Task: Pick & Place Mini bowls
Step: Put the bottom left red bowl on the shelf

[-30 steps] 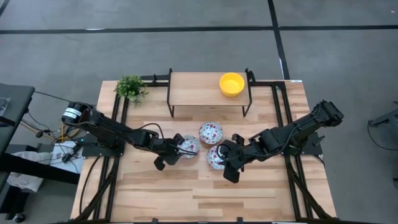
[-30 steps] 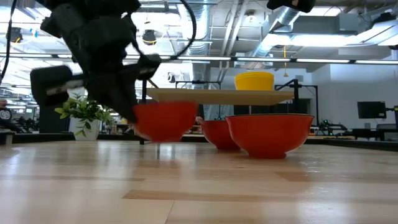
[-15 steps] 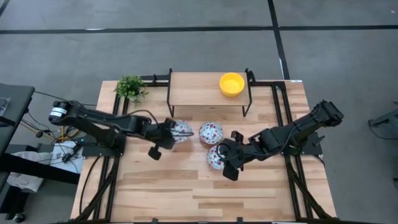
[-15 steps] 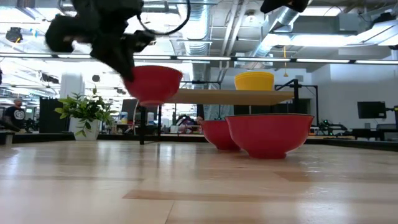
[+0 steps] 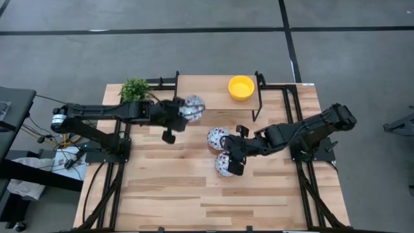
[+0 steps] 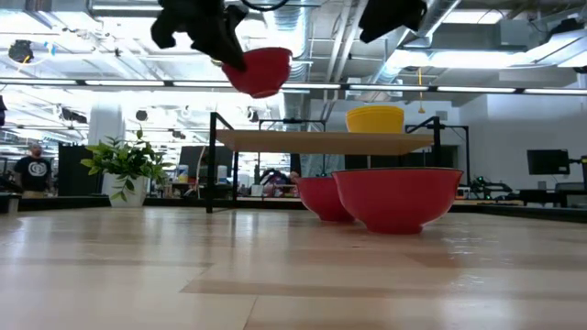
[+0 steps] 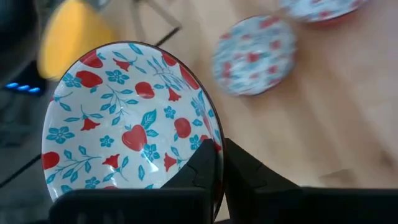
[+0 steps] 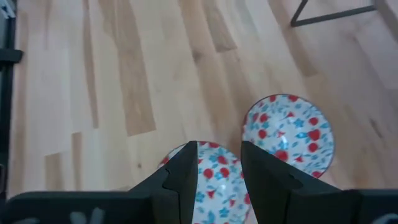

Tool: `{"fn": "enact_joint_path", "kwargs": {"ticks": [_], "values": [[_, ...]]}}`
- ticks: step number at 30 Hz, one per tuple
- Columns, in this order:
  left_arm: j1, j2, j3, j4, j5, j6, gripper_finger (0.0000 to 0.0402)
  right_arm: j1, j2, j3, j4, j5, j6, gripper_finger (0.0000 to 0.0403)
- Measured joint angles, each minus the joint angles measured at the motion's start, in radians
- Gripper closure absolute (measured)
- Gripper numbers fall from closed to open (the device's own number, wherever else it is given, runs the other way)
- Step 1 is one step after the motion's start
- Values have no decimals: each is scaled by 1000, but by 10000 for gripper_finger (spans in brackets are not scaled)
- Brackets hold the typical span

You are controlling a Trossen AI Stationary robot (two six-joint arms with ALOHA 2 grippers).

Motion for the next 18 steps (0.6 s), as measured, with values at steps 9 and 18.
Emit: {"fn": "enact_joint_path", "kwargs": {"ticks": [9, 18], "values": [[195, 22, 21, 10, 8, 160, 389, -94, 0, 0, 0, -86, -63, 290], [283, 178, 54, 44, 47, 296, 389, -148, 0, 0, 2, -136, -82, 290]]}}
